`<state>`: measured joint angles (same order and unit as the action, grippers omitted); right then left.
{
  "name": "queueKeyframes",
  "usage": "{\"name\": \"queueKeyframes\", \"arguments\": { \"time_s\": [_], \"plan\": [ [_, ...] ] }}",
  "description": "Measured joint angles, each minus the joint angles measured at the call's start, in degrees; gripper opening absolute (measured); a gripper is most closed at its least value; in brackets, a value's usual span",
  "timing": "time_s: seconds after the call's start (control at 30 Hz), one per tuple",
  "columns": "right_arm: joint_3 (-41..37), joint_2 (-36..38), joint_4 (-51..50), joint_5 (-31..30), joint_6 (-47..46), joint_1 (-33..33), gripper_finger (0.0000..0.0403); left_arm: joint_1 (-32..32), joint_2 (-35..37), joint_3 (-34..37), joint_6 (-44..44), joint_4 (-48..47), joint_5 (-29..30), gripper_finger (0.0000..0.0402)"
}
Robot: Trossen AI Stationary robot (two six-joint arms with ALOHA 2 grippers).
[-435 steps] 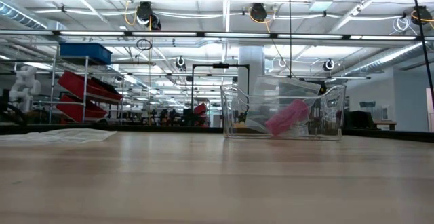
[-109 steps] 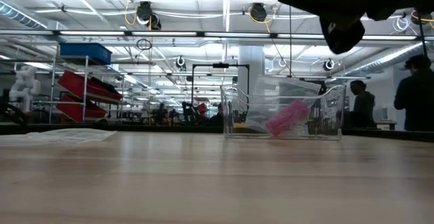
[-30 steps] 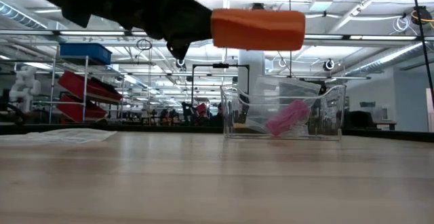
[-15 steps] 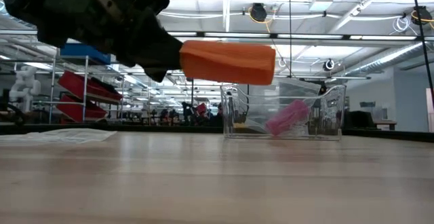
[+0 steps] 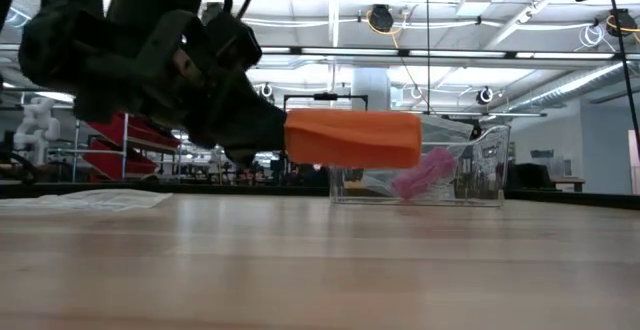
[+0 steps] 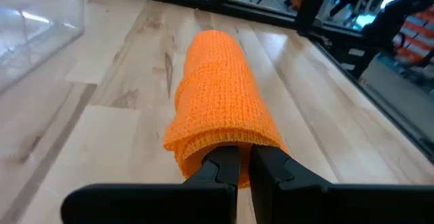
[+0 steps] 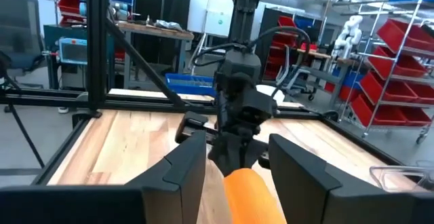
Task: Roll bandage
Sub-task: Roll the orange bandage
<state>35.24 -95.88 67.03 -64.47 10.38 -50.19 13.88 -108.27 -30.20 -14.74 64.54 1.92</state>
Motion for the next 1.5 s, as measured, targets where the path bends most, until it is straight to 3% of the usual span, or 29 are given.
{"name": "queueKeyframes", "arguments": {
  "time_s": [0.4, 0.6, 1.03, 1.27, 1.5],
  "plan": [
    [0.0, 0.0, -4.1, 0.0, -5.6, 0.0, 0.0146, -4.6, -5.6, 0.0, -10.2, 4.2, -1.8, 0.0013],
    [0.0, 0.0, -7.5, 0.0, -9.8, 0.0, 0.0146, -5.3, -5.8, 0.0, -10.4, 2.3, -1.8, 0.0018],
    [0.0, 0.0, -7.3, 0.0, -12.9, 2.0, 0.0146, -6.6, -5.5, -0.2, -10.9, -3.1, -0.1, 0.0125],
    [0.0, 0.0, -7.4, 0.1, -14.1, 2.5, 0.0146, -6.5, -5.6, -0.5, -9.9, -3.2, -0.1, 0.0156],
    [0.0, 0.0, -8.2, 0.3, -14.3, 2.5, 0.0146, -5.4, -5.8, -0.5, -1.9, -3.3, 1.0, 0.0162]
  ]
}}
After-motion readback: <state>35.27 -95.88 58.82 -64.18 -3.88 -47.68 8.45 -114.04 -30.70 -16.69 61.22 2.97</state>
